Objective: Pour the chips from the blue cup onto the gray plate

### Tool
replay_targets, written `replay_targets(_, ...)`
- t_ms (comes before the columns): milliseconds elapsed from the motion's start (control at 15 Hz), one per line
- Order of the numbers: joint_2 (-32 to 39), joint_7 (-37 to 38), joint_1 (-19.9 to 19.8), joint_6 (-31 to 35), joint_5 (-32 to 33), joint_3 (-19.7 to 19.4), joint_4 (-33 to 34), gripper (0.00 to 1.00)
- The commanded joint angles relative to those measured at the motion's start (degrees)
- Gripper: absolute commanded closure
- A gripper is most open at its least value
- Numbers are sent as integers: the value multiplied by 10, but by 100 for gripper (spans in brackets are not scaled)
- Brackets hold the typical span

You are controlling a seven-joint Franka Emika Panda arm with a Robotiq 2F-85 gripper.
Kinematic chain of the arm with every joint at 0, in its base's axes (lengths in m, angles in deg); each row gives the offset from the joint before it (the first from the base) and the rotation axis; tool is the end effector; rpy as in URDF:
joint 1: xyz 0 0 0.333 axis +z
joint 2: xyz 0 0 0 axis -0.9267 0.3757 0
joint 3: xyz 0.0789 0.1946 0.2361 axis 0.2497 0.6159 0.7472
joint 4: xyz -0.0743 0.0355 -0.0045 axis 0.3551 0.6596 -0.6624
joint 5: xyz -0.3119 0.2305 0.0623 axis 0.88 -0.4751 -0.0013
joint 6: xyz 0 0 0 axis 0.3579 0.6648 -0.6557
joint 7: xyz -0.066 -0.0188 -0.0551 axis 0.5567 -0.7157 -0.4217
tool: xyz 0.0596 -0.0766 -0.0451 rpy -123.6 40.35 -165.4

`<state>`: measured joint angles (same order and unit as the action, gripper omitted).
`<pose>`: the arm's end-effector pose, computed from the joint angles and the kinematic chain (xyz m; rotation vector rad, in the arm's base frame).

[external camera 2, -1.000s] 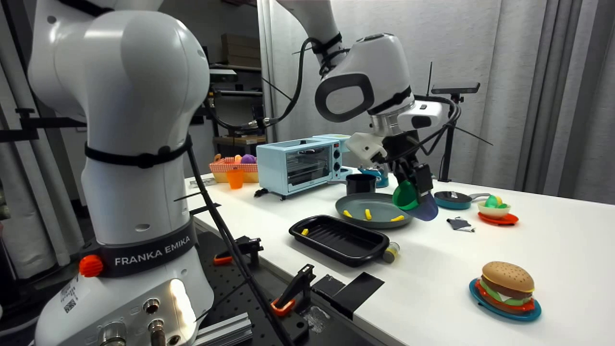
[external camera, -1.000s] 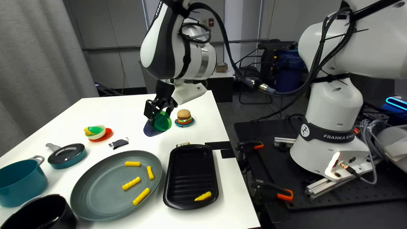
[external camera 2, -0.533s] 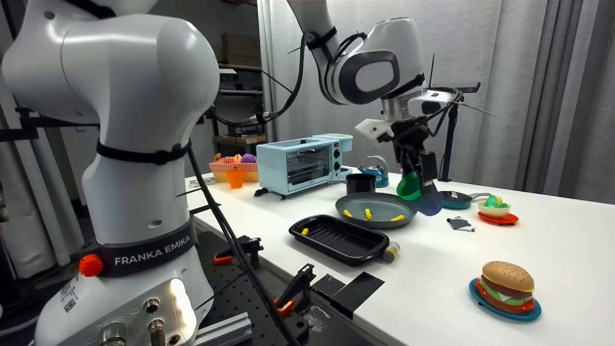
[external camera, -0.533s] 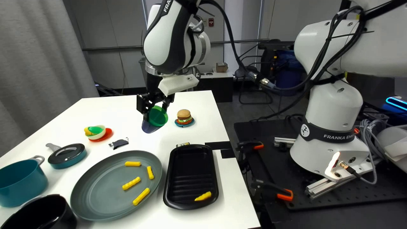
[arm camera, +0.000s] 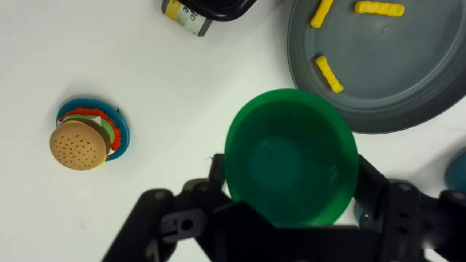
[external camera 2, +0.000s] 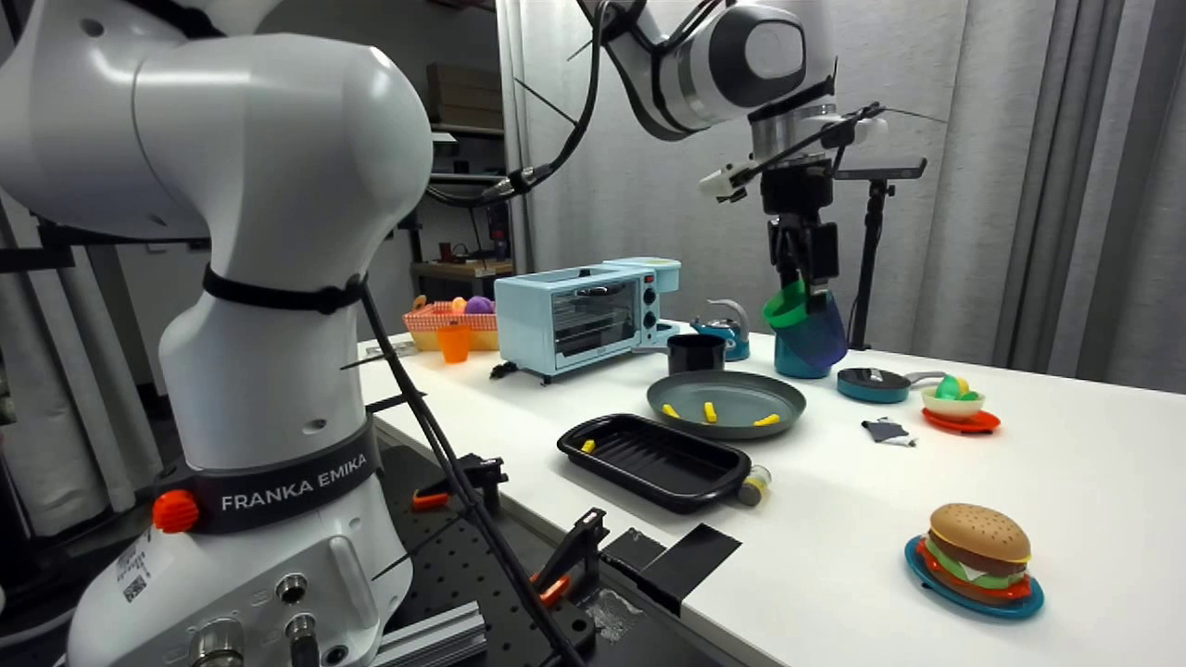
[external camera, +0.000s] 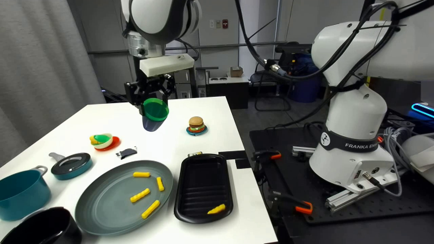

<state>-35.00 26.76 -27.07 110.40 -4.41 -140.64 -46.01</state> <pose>0.5175 -0.1321 0.3338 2.8593 -1.1983 0.2471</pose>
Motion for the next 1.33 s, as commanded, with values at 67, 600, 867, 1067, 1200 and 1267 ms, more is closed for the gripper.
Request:
replay_targets(67, -46, 60, -111, -119, 17, 120, 56, 43)
replay_targets(600, -6, 49, -383, -213, -94, 367, 141, 43)
replay_targets(867, 34, 54, -442, -248, -138, 403, 192, 43)
replay_targets(1067, 67, 61, -467, -266, -166, 416, 229, 43)
replay_targets(1200, 90, 65, -480, -272, -184, 421, 255, 43)
replay_targets(1267, 101, 68, -485, -274, -193, 423, 267, 43)
